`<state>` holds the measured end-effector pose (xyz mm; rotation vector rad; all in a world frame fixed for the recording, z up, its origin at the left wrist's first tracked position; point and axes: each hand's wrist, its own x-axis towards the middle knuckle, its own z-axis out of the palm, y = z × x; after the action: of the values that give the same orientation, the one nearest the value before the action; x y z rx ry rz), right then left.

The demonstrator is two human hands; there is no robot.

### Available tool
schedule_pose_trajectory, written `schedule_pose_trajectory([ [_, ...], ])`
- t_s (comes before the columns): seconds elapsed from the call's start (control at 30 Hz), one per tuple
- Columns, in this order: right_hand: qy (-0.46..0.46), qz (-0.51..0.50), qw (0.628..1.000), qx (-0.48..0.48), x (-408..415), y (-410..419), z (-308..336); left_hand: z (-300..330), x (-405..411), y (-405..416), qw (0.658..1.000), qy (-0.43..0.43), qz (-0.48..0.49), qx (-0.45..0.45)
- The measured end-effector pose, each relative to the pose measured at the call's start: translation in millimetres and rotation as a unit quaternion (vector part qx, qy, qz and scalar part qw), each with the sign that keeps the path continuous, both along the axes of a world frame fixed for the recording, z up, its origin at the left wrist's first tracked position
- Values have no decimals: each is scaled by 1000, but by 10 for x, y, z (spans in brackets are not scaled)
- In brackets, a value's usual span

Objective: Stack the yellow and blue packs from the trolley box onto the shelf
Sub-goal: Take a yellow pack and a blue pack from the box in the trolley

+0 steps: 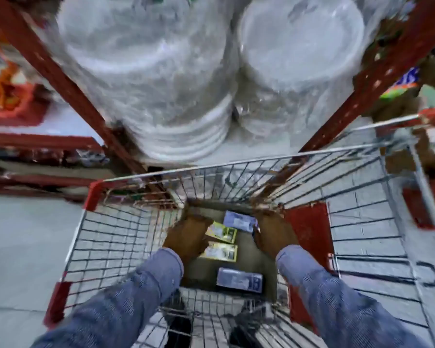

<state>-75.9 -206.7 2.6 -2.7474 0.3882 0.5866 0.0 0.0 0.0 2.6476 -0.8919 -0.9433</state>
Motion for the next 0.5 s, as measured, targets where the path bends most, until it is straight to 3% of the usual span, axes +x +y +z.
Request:
schedule_pose_trajectory([
  [0.13,-26,25,999,-2,143,-40,-493,-515,161,-138,997,-23,-60,31],
  [0.23,13,36,999,-27,144,-28,-788,-862,224,-217,995,-18,-79,50],
  [0.5,21,73,992,-98,161,27,-1239,-1085,338,-293,993,32,-105,36],
])
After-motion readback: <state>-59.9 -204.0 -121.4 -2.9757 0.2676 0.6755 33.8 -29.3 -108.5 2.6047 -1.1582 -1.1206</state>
